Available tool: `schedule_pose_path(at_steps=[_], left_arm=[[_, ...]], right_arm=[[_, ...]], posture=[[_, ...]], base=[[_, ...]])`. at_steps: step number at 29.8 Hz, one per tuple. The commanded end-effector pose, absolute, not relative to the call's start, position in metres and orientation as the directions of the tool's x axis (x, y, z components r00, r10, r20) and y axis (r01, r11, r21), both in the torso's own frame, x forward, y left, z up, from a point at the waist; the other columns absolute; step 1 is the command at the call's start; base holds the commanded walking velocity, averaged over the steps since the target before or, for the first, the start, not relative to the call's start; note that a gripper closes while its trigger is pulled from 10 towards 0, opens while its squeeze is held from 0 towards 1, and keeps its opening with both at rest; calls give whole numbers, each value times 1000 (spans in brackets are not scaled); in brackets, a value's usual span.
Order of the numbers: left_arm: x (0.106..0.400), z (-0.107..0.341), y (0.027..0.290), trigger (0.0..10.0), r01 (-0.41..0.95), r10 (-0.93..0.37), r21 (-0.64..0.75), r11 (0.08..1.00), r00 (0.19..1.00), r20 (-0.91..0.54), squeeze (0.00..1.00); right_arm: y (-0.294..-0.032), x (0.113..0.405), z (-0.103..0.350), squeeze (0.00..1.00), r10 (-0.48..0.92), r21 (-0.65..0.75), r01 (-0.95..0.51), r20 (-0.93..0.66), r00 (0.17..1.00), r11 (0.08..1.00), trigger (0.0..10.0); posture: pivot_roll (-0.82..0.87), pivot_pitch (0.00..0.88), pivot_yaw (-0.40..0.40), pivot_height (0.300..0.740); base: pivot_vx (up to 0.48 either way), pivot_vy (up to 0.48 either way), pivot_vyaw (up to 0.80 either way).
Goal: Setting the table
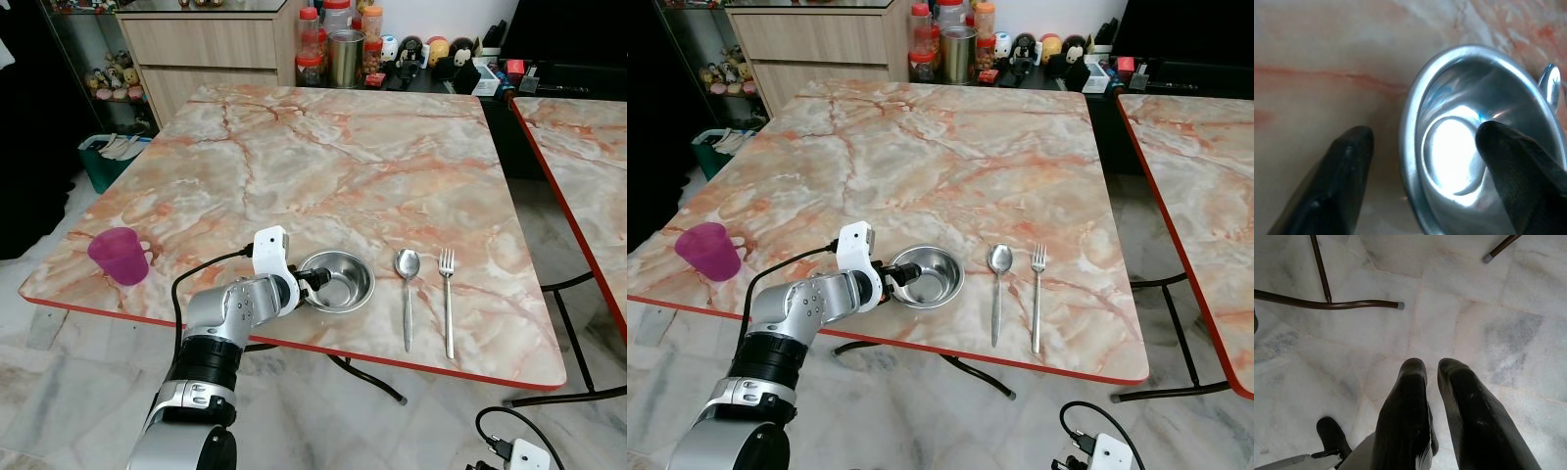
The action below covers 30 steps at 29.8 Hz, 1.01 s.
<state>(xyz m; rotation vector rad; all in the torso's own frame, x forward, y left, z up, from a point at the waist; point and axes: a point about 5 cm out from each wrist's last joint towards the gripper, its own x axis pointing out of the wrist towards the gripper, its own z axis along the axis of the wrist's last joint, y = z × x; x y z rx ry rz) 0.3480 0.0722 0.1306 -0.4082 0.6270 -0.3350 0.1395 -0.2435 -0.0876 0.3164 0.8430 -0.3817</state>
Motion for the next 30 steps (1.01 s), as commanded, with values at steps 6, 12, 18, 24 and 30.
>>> schedule_pose_path(at_steps=[6, 12, 18, 24, 30], left_arm=[[352, 133, 72, 0, 177, -403, -444, 879, 772, -491, 0], [352, 132, 71, 0, 174, -401, -443, 879, 772, -493, 0], [350, 130, 70, 0, 174, -403, -442, 880, 767, -499, 0], [350, 130, 70, 0, 173, -404, -445, 879, 766, -500, 0], [350, 129, 70, 0, 172, -403, -443, 880, 766, -501, 0]], right_arm=[[-242, 138, -89, 0, -207, 125, 463, -773, 600, 877, 10000], [-242, 138, -89, 0, -207, 123, 462, -774, 599, 878, 10000], [-242, 138, -89, 0, -208, 123, 464, -774, 598, 877, 10000], [-242, 138, -89, 0, -208, 122, 463, -774, 598, 878, 10000], [-242, 138, -89, 0, -207, 123, 462, -774, 598, 878, 10000]], posture=[[64, 46, 22, 740], [63, 45, 22, 740], [63, 46, 22, 740], [63, 44, 22, 740], [63, 44, 22, 740]], base=[[0, 0, 0], [0, 0, 0], [0, 0, 0], [0, 0, 0], [0, 0, 0]])
